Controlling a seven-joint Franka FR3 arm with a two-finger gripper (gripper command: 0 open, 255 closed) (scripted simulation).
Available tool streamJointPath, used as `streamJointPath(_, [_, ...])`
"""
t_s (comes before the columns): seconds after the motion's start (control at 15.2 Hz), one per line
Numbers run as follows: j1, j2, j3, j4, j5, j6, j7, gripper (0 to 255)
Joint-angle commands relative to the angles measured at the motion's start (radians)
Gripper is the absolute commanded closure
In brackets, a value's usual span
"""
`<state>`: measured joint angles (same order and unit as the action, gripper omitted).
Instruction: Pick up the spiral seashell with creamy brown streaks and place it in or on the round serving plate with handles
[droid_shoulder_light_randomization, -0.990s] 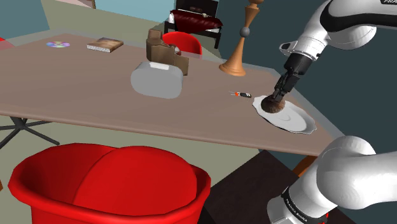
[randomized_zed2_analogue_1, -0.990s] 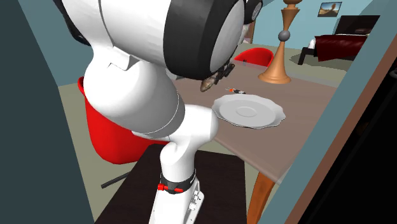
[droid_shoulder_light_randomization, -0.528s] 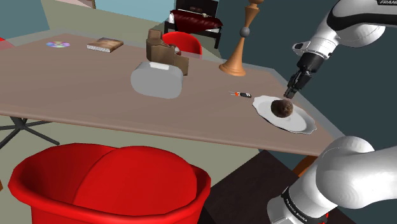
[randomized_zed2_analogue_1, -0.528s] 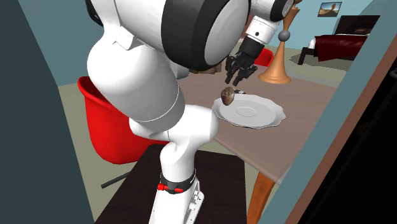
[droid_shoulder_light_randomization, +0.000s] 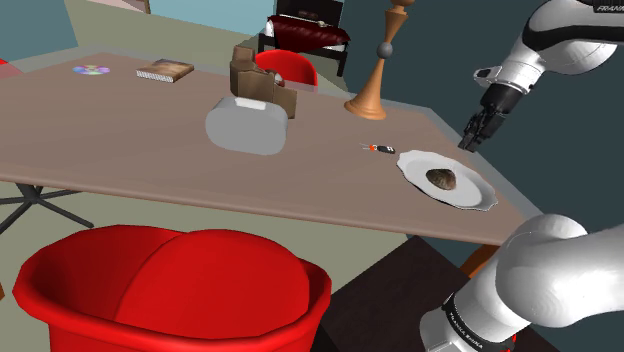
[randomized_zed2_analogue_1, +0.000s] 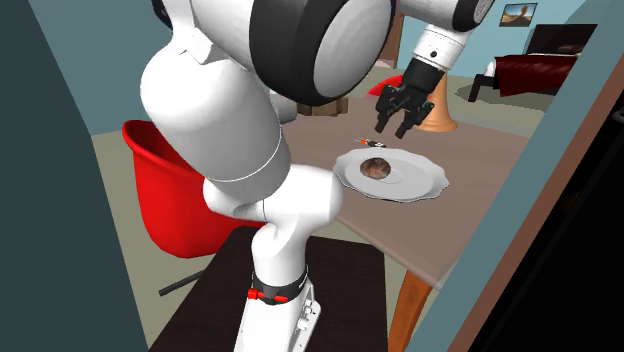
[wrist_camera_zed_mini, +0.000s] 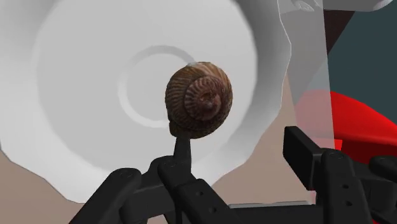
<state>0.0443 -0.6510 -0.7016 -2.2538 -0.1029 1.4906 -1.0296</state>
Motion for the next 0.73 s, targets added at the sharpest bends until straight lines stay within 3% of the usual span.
streamJointPath(0.0, [-0.093,-0.19,0.131,-0.197,-0.102,0.163,0.085,0])
streamJointPath(0.26, [-0.298,-0.644,0.378,-0.697,-0.328,0.533,0.252,0])
streamJointPath(0.66, [-0.313,-0.601,0.343,-0.748,-0.372,0.631,0.263,0])
